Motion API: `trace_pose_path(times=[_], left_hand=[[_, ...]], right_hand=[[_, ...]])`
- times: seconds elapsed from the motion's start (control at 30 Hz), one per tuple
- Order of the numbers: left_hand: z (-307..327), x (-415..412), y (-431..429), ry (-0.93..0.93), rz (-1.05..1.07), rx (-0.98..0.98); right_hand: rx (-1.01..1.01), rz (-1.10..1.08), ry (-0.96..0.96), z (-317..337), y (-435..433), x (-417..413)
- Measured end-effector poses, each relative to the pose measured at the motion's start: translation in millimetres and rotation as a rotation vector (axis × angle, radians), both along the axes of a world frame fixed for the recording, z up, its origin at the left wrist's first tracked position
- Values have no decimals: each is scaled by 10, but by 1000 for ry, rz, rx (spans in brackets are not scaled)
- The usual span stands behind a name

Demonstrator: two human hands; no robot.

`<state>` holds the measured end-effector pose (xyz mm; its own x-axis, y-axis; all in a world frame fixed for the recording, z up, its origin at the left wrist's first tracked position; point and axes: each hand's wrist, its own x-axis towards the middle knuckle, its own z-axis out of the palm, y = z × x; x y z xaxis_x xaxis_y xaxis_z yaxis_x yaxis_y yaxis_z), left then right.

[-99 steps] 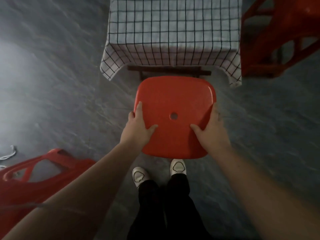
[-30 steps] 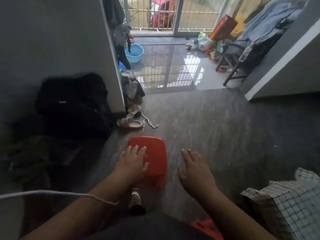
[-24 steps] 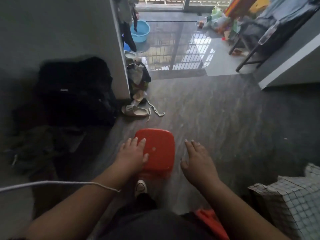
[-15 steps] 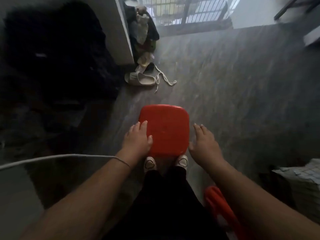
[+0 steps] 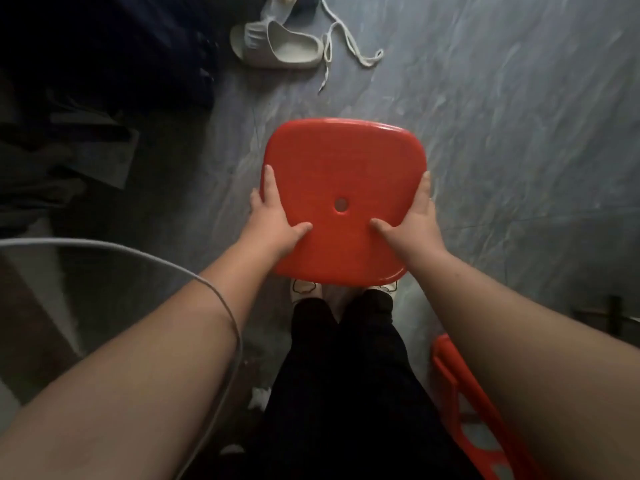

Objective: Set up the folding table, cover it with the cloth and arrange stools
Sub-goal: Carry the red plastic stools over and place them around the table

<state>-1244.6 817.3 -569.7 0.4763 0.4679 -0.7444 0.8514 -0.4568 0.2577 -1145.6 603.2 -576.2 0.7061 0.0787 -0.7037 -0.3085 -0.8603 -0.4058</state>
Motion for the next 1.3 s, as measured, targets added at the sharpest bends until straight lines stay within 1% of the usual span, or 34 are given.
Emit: trace_pose_path(times=[0.17, 0.3, 0.43, 0.6, 0.67, 0.73, 0.83, 0.93, 1.07, 1.2, 1.3], left_hand=[[121, 70, -93, -27, 0, 22], [627, 211, -68, -75, -39, 58], [1525, 331, 15, -135, -100, 73], [2991, 414, 77, -248, -189, 91], [3420, 430, 72, -271, -207, 80], [3949, 426, 76, -327, -238, 100], [4526, 357, 47, -433, -304, 151], [4867, 353, -2, -496, -356, 177], [5138, 486, -132, -550, -419, 204], [5259, 727, -396, -576, -515, 242], [5295, 998, -677, -595, -576, 231]], right_hand=[[32, -20, -34, 137, 8, 6], [45, -9, -108, 640, -1, 103], [27, 28, -210, 1593, 14, 129], [-15, 56, -344, 3102, -37, 44], [-42, 71, -360, 3538, -81, -5], [-50, 71, -419, 4060, -109, -79], [-53, 37, -495, 4635, -184, -201], [-75, 22, -539, 4942, -282, -234], [-76, -33, -555, 5146, -453, -138], [-120, -69, -559, 5325, -783, 48], [-142, -107, -574, 5383, -1101, 226]])
